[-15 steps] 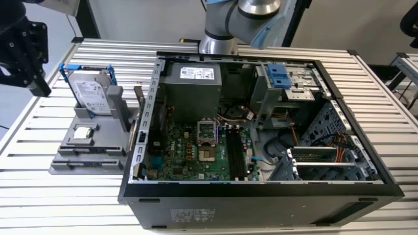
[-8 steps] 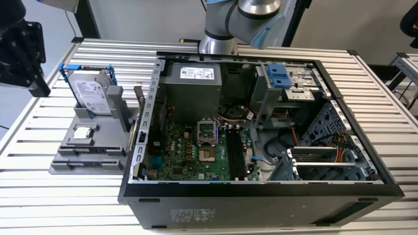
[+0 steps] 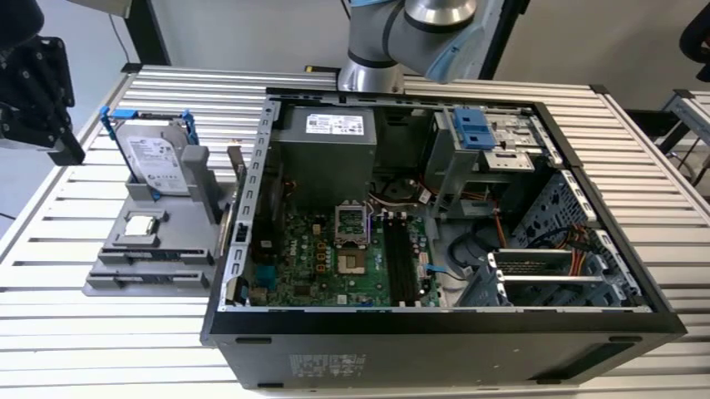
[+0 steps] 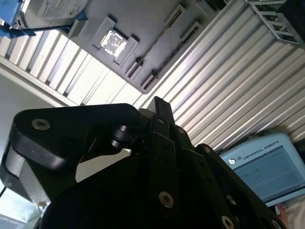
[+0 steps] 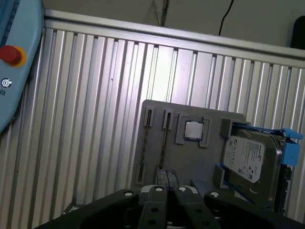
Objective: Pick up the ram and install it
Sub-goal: 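Pick up the ram and move it above insertion slot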
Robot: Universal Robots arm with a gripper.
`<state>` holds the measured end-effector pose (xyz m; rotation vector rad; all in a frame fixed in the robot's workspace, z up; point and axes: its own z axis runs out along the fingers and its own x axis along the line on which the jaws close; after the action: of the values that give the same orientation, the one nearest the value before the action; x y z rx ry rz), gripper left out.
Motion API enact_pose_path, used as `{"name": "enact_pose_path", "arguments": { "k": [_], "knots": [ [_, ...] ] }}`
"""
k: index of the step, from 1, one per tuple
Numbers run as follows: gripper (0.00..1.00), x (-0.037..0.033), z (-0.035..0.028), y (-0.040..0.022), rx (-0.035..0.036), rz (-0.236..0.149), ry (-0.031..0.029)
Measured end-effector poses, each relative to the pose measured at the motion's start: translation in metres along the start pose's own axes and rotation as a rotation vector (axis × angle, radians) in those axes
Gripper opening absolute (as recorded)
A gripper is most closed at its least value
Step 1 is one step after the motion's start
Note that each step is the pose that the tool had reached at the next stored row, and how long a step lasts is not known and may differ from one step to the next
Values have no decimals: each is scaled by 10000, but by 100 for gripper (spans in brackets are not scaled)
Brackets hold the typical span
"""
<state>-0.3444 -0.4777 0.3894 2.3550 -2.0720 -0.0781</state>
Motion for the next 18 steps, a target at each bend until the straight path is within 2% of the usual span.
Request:
{"name": "enact_pose_path", "arguments": {
  "k": [9, 10, 18],
  "knots": [
    [0, 0, 0, 0, 1, 16, -1],
    [100, 0, 0, 0, 1, 18, -1],
    [100, 0, 0, 0, 1, 33, -1]
  ]
}}
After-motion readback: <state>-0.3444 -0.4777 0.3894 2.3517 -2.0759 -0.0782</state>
